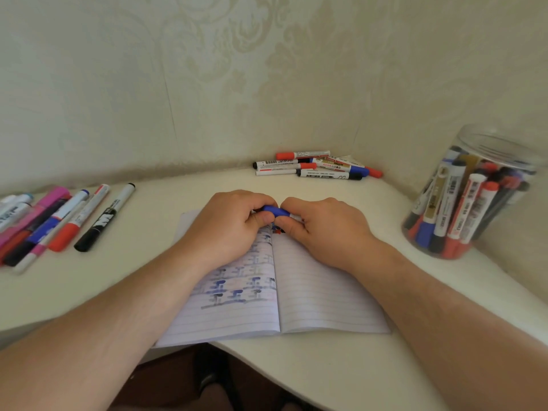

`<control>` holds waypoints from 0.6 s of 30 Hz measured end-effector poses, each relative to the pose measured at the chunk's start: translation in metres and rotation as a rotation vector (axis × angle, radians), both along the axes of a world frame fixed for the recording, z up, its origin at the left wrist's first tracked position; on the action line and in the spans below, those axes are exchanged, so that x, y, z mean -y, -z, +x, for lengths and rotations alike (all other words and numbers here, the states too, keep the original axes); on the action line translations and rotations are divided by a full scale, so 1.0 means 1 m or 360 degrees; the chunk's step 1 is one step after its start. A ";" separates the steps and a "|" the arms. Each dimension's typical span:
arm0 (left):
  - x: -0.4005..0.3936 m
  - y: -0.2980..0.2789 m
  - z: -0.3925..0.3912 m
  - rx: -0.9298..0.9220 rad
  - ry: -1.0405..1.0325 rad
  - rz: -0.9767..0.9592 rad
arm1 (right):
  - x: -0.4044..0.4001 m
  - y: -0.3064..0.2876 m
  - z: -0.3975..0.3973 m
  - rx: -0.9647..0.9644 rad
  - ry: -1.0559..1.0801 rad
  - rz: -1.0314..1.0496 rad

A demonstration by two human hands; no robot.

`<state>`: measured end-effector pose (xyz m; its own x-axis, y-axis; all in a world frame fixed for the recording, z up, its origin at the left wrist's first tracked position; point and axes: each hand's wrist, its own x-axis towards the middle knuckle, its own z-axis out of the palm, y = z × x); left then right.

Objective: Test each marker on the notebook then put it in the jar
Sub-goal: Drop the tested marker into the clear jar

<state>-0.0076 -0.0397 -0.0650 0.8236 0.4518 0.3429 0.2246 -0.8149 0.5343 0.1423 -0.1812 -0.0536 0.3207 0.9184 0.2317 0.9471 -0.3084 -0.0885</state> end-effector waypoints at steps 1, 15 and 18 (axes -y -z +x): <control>0.000 0.000 0.000 -0.0002 -0.0007 -0.0006 | 0.000 -0.002 0.000 0.0006 0.0019 -0.0018; 0.004 -0.006 -0.005 0.0158 -0.0227 -0.0326 | 0.027 -0.029 0.010 -0.1811 0.0075 0.0908; 0.004 -0.006 -0.004 0.0014 -0.0118 -0.0326 | 0.028 -0.033 0.016 -0.2550 -0.0157 0.1094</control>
<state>-0.0114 -0.0437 -0.0586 0.7829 0.5719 0.2449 0.2742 -0.6706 0.6893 0.1584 -0.2097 -0.0201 0.5562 0.8261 0.0911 -0.1887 0.2323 -0.9542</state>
